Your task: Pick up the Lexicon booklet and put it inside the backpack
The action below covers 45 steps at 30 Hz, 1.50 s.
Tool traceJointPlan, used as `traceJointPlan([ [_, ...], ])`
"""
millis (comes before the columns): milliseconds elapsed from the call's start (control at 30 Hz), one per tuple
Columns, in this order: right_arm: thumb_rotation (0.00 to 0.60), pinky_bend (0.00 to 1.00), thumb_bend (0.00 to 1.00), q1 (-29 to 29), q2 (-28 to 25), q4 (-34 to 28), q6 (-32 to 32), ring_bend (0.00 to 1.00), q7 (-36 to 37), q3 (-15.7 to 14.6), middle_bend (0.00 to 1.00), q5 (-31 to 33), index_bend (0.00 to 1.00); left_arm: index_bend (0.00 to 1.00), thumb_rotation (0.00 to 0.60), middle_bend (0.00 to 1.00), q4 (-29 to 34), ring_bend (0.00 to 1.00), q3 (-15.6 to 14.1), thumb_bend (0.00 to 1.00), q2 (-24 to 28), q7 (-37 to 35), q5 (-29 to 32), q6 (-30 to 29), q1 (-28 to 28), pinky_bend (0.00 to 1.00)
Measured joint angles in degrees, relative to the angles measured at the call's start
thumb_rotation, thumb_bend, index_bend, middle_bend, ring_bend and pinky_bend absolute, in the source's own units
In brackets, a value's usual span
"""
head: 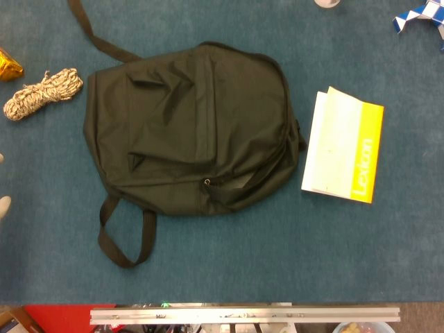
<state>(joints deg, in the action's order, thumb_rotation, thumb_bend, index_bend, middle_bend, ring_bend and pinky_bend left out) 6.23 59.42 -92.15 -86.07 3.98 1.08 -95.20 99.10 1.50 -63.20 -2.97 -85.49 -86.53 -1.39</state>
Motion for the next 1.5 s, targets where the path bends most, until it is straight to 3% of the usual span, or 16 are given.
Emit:
traceJointPlan([
  [533,0.6,0.49,0.26,7.8,0.2,0.2,11.1,0.36,-3.3,-1.0,0.46,-4.4,0.5,0.34,0.6,0.31,1.1,0.26,-0.6,0.17,0.2,0.6,-0.4,-0.1,0.2,0.29],
  [833,0.6,0.45,0.18,13.1,2.4,0.9,20.2,0.31,-6.5,-2.2,0.4,-5.8,0.36,0.34,0.6,0.31,1.2,0.26,-1.3,0.17,0.4,-0.1,-0.8,-1.0,1.1,0.29],
  [1300,0.6,0.35,0.15,23.5,10.9,4.5,37.9,0.17,-14.0,-1.3,0.27,0.2,0.17,0.34,0.6,0.31,0.2,0.26,-1.7,0.17,0.5,-1.5,-0.3,-1.2,2.0,0.28],
  [1500,0.6,0.32,0.14,27.0,13.5,6.8,42.8,0.15,-16.8,-0.6,0.25,3.9,0.15,0.34,0.6,0.31,0.3,0.26,-1.7,0.17,0.8,-1.8,-0.1,-0.9,2.0,0.28],
])
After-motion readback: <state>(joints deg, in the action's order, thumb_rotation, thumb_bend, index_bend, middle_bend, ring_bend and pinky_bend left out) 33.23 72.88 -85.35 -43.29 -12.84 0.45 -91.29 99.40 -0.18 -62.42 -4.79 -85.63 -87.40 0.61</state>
